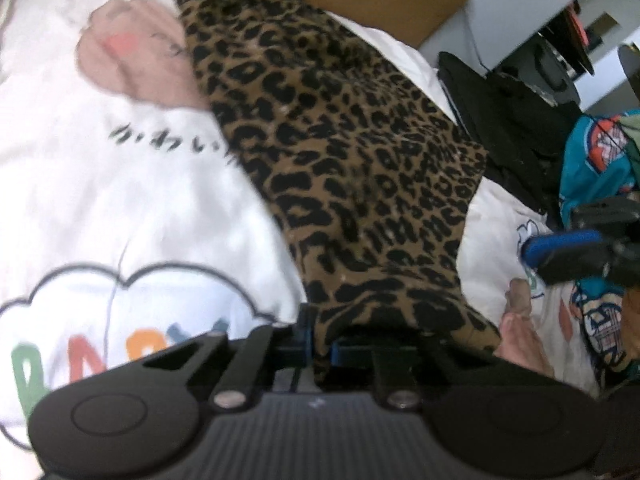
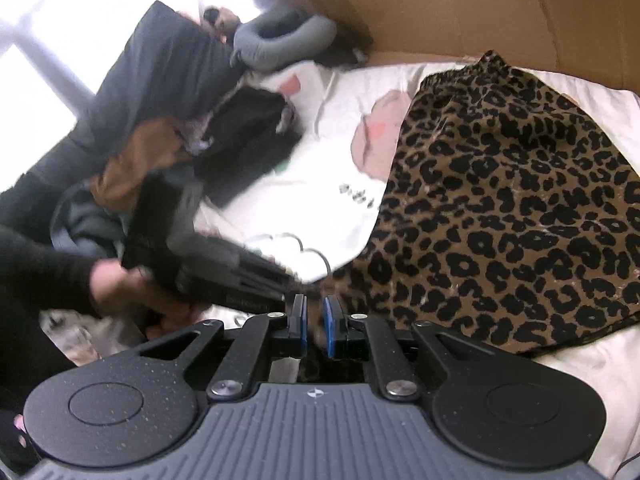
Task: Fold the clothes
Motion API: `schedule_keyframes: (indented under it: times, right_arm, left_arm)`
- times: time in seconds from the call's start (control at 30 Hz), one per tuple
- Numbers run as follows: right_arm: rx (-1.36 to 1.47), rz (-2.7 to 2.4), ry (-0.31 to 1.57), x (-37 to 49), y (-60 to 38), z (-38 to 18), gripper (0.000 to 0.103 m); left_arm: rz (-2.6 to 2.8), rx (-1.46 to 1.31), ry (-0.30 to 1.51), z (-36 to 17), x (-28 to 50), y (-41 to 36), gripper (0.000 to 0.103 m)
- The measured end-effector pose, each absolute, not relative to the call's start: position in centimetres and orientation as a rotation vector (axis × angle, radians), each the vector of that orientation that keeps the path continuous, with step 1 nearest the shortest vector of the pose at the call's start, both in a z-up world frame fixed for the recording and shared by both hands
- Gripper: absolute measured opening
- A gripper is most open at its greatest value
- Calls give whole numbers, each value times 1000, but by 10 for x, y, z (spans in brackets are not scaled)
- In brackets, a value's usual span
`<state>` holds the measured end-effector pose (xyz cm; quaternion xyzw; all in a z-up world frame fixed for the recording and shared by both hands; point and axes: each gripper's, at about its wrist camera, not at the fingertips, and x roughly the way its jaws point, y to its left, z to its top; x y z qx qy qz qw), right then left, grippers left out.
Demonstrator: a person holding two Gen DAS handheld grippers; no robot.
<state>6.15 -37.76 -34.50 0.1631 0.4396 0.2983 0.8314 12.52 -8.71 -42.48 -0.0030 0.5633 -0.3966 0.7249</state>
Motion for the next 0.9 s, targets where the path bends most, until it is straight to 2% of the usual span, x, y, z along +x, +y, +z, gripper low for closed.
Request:
schedule_keyframes:
  times: [0.1, 0.53, 0.6, 0.7, 0.77, 0.83, 0.9]
  right_arm:
    - [333, 564, 944, 68, -385, -352, 14]
    - [248, 485, 1079, 87, -375, -408, 14]
    - [236, 517, 1085, 85, -366, -409, 16]
    - [211, 548, 1096, 84, -354, -412, 18]
    - [206, 559, 1096, 84, -349, -414, 18]
    - [201, 569, 1093, 84, -344, -416, 18]
    - [192, 581, 1093, 83, -341, -417, 18]
  left_arm:
    - [-874, -34, 1251, -424, 126, -77, 8]
    - [-889, -32, 1280, -406, 127, -45, 6]
    - [-885, -43, 1268, -399, 128, -40, 12]
    - [-881, -79, 1253, -390, 131, -34, 26]
    - [-875, -110, 1253, -388, 134, -31, 47]
    - [-866, -137, 1258, -389, 137, -31, 54]
    - [-857, -149, 1270, -392, 141, -35, 54]
